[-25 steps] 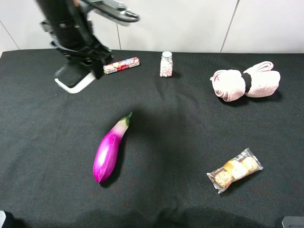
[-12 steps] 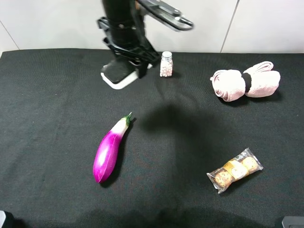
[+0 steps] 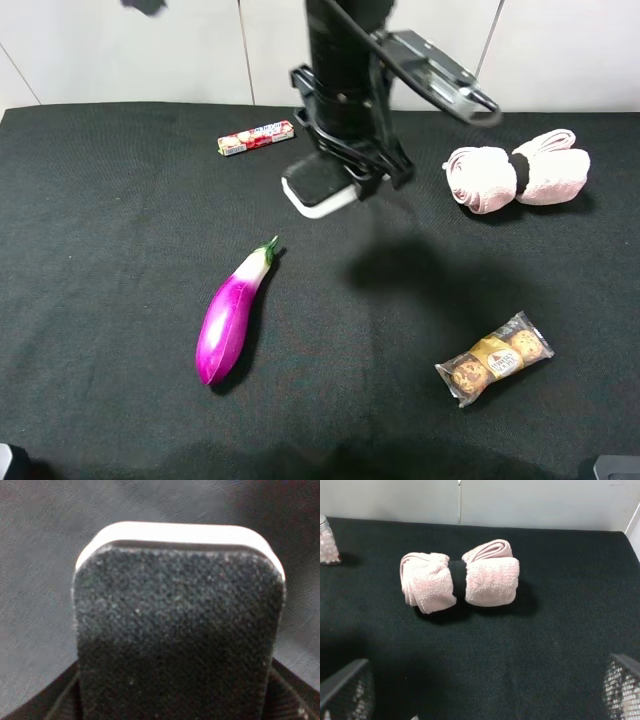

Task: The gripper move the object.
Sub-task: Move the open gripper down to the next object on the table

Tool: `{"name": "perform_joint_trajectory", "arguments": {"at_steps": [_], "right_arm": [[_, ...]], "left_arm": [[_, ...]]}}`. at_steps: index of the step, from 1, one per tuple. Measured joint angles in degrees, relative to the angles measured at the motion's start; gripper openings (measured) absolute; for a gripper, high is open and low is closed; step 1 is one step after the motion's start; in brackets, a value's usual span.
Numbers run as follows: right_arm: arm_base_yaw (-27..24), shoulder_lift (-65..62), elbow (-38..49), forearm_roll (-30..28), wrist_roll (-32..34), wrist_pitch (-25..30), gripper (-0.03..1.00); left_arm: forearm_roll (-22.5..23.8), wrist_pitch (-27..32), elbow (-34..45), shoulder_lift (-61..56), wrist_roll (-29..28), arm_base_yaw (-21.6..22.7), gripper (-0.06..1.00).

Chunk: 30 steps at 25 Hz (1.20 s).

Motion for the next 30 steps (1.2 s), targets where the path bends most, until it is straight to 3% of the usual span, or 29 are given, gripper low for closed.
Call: {"name": "perform_joint_trajectory", "arguments": {"at_steps": [13,30], "right_arm": [[0.00,0.00,0.00,0.00,0.00,0.00,0.69],[0.00,0.00,0.00,0.07,0.00,0.00,0.69]], "left_arm": [[-0.11,-8.91,-0.54,4.21,-1.96,-7.95,0.68],[-3.33,-16.30,-0.65,9.87,-4.46,-12.39,0.68]]}}
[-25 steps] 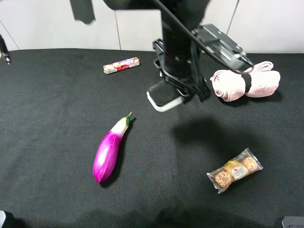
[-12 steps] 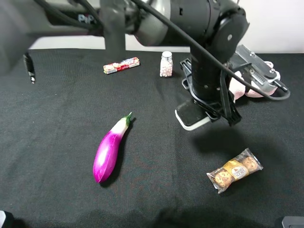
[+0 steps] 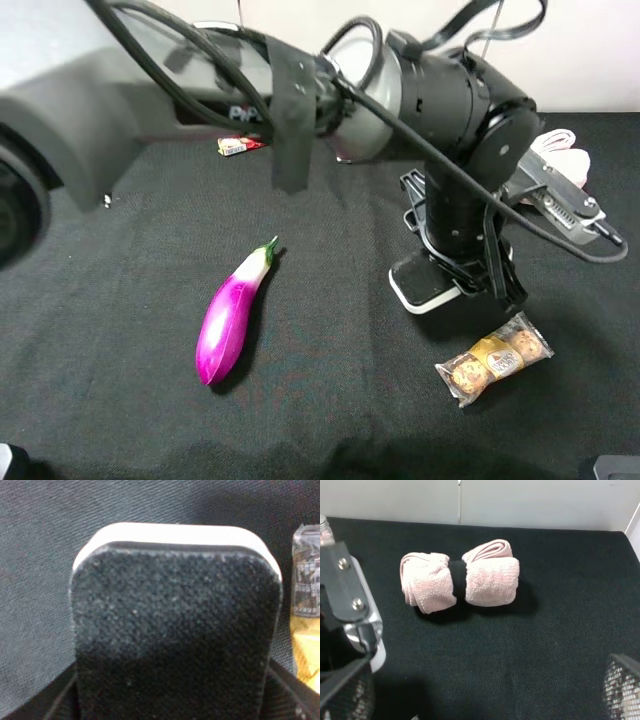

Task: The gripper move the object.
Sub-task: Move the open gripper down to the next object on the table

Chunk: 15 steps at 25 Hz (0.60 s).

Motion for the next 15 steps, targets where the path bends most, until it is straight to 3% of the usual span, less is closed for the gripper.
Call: {"name": "perform_joint_trajectory", "arguments": {"at_steps": [15], "right_arm": [[0.00,0.00,0.00,0.17,0.00,0.00,0.69]], "left_arm": [[-2.57,-2.79,0.00,4.00,-0.06,-1.04,0.68]]}}
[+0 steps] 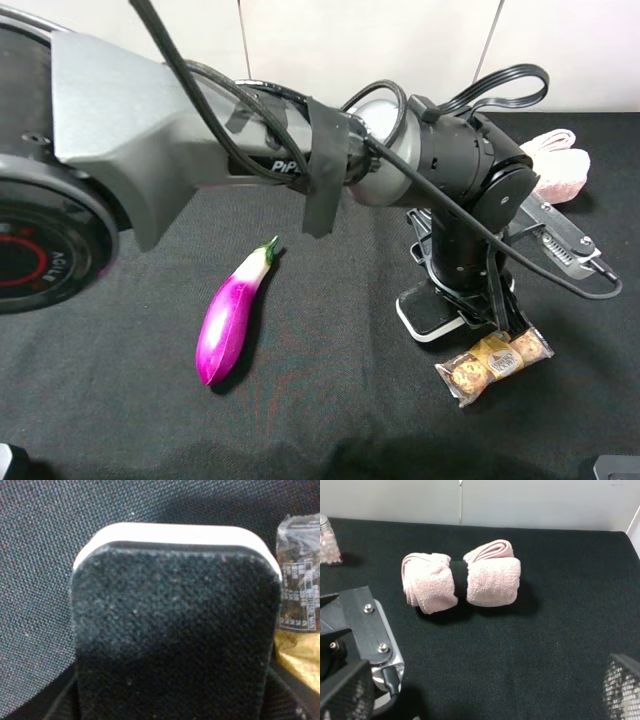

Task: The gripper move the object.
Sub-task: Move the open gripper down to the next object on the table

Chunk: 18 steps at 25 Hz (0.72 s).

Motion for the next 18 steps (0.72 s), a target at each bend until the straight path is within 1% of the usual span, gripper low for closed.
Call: {"name": "perform_joint_trajectory", "arguments": {"at_steps": [10,18], "right_arm": [[0.00,0.00,0.00,0.00,0.00,0.00,0.69],[0.00,0.00,0.00,0.11,0.00,0.00,0.69]], "left_arm": [[0.00,-0.17,0.00,0.00,0.00,-0.02,0.68],[0.00,-1.53,0.00,0.00,0.00,-0.02,0.68]]}}
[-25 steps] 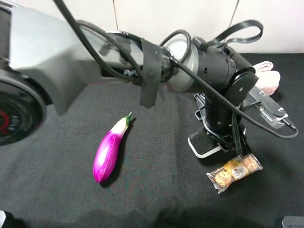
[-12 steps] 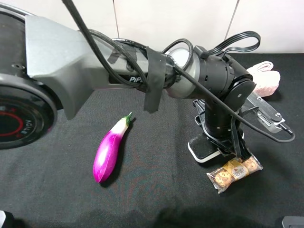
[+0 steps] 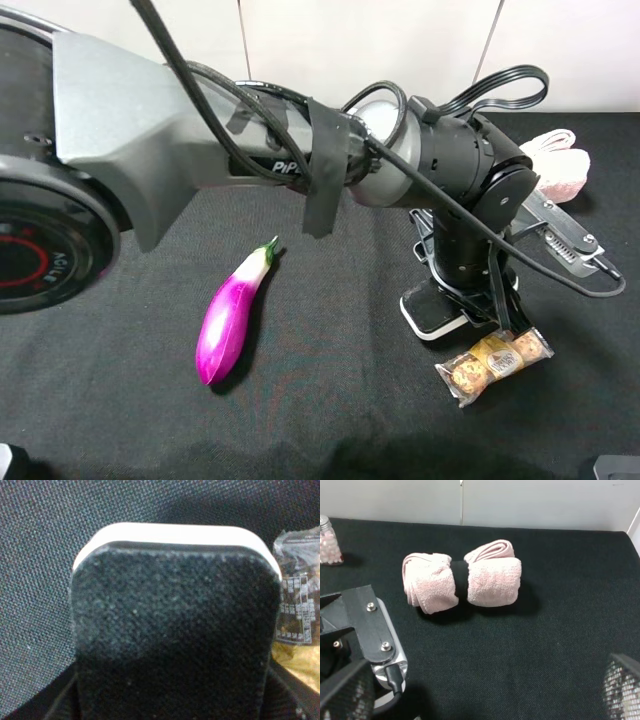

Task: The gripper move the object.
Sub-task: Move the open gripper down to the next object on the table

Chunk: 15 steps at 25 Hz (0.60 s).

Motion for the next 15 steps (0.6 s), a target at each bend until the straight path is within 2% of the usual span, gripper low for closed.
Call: {"name": "perform_joint_trajectory", "arguments": {"at_steps": [9,15], "right_arm": [[0.00,0.00,0.00,0.06,0.00,0.00,0.69],[0.00,0.00,0.00,0.06,0.00,0.00,0.69]], "left_arm": [[0.00,-0.59,0.00,0.00,0.00,0.00,0.79],[0.00,-0.59,0.00,0.00,0.00,-0.18,0.80]]}}
